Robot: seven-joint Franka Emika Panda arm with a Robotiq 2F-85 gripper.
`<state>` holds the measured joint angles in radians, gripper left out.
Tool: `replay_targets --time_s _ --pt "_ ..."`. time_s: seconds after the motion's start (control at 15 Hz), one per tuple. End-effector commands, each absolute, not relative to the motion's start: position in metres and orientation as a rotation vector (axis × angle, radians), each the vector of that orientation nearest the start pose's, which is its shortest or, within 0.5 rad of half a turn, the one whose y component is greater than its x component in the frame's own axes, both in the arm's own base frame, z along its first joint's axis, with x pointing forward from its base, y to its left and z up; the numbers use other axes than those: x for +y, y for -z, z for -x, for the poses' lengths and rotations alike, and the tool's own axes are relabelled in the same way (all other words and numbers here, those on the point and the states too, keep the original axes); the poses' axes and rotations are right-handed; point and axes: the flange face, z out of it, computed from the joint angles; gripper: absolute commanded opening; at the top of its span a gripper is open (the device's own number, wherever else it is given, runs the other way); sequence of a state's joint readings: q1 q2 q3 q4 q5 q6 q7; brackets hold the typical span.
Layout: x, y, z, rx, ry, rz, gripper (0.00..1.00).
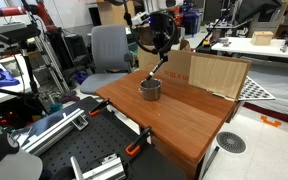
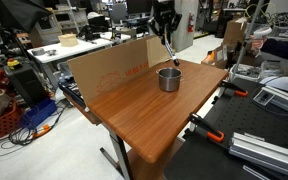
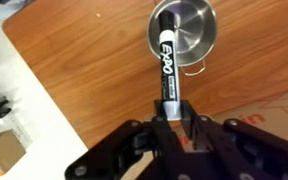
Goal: Put the marker on the desk
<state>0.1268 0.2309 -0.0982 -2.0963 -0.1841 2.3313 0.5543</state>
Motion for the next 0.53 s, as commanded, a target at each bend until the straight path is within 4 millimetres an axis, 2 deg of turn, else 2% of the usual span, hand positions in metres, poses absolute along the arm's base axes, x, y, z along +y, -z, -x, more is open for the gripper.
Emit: replay_targets --time_s 0.0,0.2,0.33,0.47 --pt "-0.024 -0.335 -0.566 0.666 -0.029 3.188 0.05" --pt "-0.074 -0.339 -0.562 0.691 -0.118 3.164 0.05" --pt "-0.101 -0.329 -0.558 0.650 -0.175 3.178 0.05" --pt "-0.118 -0.317 -0.558 0.623 -0.187 3.148 0.05"
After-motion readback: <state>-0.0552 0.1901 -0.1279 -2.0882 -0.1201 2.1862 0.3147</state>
